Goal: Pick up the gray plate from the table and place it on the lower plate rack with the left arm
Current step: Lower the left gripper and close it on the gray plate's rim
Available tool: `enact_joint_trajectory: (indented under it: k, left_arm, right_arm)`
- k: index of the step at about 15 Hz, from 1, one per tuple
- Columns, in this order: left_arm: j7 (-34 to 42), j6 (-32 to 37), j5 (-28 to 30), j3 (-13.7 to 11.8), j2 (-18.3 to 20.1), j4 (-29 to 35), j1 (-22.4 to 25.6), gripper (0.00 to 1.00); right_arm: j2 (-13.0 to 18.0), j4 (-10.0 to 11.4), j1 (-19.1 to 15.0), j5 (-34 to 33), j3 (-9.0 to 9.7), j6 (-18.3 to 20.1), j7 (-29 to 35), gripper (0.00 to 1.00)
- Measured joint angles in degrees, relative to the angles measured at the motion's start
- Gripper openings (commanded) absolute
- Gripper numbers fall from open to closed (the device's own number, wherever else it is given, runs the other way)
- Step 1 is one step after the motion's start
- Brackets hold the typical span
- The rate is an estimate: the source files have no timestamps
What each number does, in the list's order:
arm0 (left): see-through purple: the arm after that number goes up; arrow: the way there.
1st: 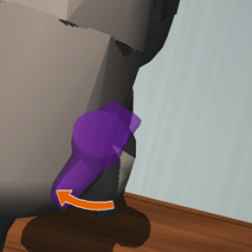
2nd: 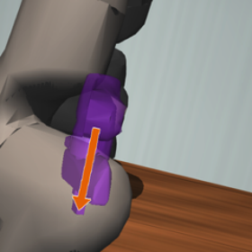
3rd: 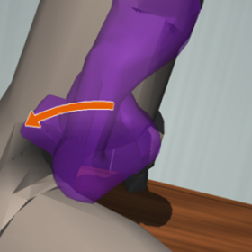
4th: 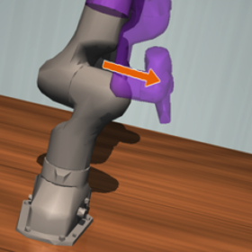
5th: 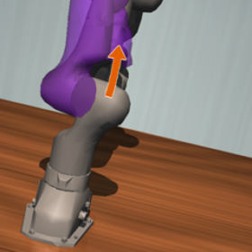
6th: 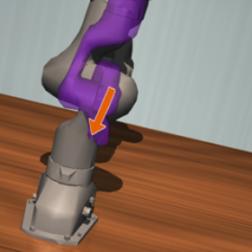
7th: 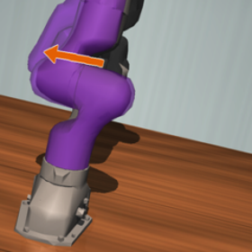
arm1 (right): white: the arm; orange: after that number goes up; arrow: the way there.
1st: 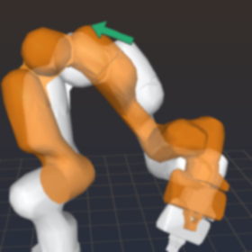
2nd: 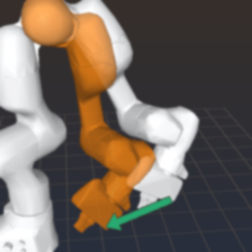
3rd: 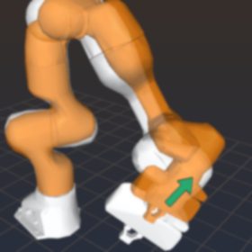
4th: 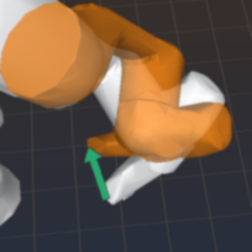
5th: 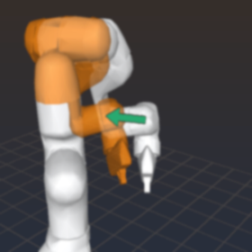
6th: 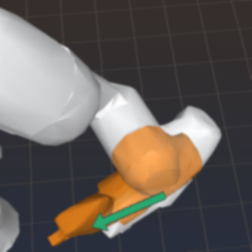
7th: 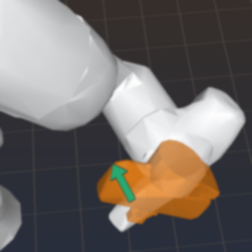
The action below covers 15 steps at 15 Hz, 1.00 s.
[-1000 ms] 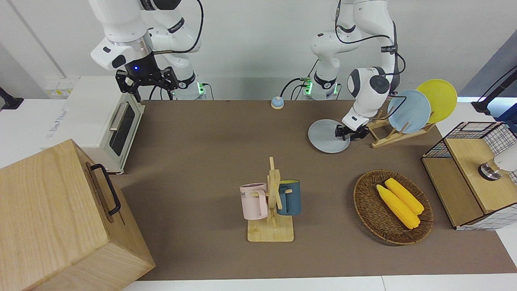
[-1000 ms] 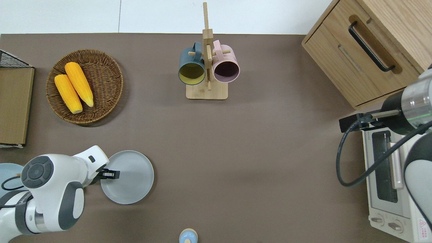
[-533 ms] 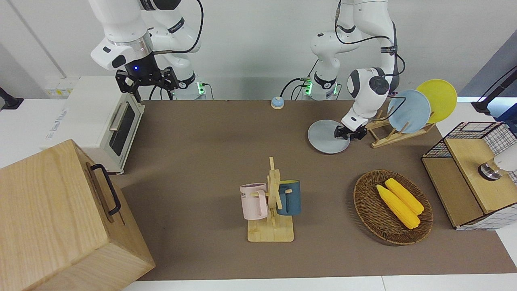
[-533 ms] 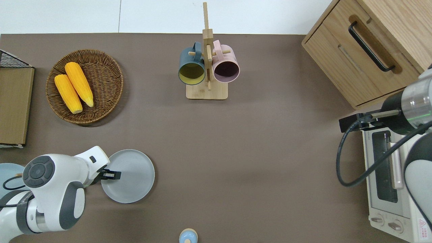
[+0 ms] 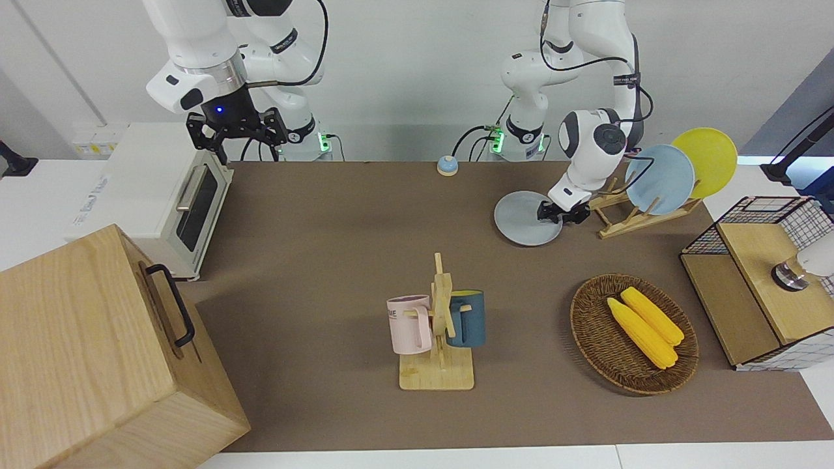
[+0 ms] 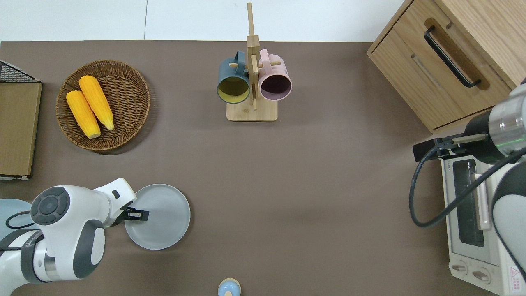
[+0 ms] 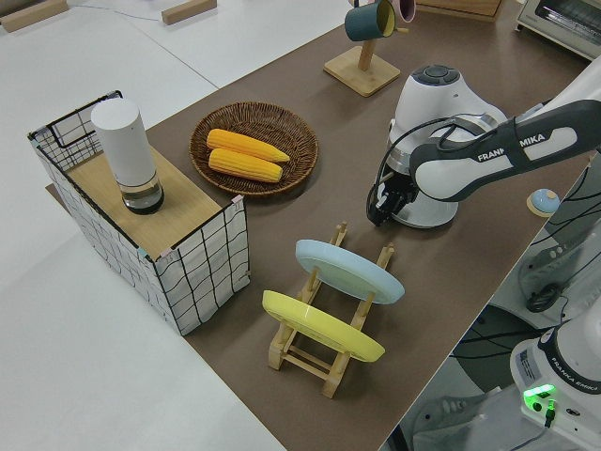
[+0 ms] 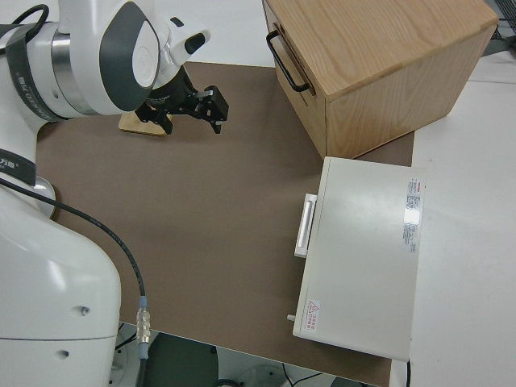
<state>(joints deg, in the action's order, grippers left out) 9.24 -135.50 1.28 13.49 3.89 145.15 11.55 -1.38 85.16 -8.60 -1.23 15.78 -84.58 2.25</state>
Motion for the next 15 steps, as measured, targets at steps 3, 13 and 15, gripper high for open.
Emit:
enact_joint_trajectory:
  k: [3,13,15]
  left_arm:
    - [0.0,5.0,0.0,0.0,0.6,-2.8,-0.1,0.00]
    - [-0.2,13.8,0.0,-0.1,4.8,-6.5,-0.1,0.00]
    - [-0.3,16.9,0.0,-0.3,5.8,-8.0,-0.1,0.00]
  right_arm:
    - [0.0,0.0,0.0,0.0,0.00,0.0,0.0,0.983]
    - [0.0,0.0,0.0,0.0,0.00,0.0,0.0,0.983]
    - [0.0,0.0,0.0,0.0,0.00,0.0,0.0,0.983]
